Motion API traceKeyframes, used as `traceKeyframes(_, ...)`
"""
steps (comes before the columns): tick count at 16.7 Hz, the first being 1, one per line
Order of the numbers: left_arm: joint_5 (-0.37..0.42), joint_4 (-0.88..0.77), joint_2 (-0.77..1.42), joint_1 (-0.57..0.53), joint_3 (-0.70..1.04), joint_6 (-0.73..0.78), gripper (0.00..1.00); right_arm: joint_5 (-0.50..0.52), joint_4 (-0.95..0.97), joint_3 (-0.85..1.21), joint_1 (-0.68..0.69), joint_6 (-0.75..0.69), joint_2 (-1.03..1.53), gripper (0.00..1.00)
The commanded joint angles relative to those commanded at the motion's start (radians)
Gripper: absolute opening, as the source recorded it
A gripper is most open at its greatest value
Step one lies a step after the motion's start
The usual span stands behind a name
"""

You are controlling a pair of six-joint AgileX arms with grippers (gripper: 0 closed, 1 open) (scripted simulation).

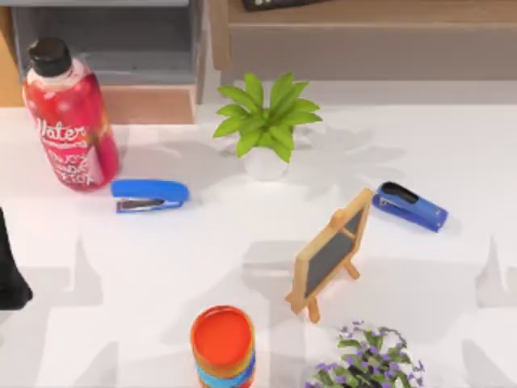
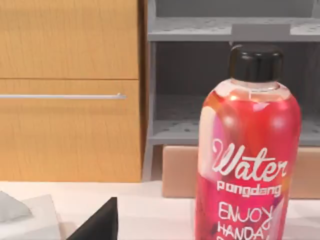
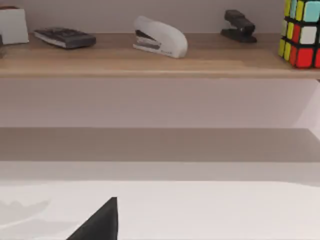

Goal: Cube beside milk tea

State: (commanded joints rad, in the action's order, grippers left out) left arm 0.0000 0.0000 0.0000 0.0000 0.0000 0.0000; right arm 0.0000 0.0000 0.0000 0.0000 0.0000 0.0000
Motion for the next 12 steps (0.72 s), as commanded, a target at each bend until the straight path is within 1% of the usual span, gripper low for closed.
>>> traceKeyframes(3,0.000,0.000,0.000,0.000,0.000,0.000,1.00,-0.004,0.007,0.007,-0.002,0.002,0.010,1.00)
traceKeyframes(6,0.000,0.000,0.000,0.000,0.000,0.000,1.00,-0.032,0.072,0.065,-0.025,0.014,0.105,1.00)
traceKeyframes(9,0.000,0.000,0.000,0.000,0.000,0.000,1.00,-0.076,0.187,0.169,-0.072,0.027,0.294,1.00)
traceKeyframes(12,0.000,0.000,0.000,0.000,0.000,0.000,1.00,-0.128,0.335,0.303,-0.134,0.033,0.576,1.00)
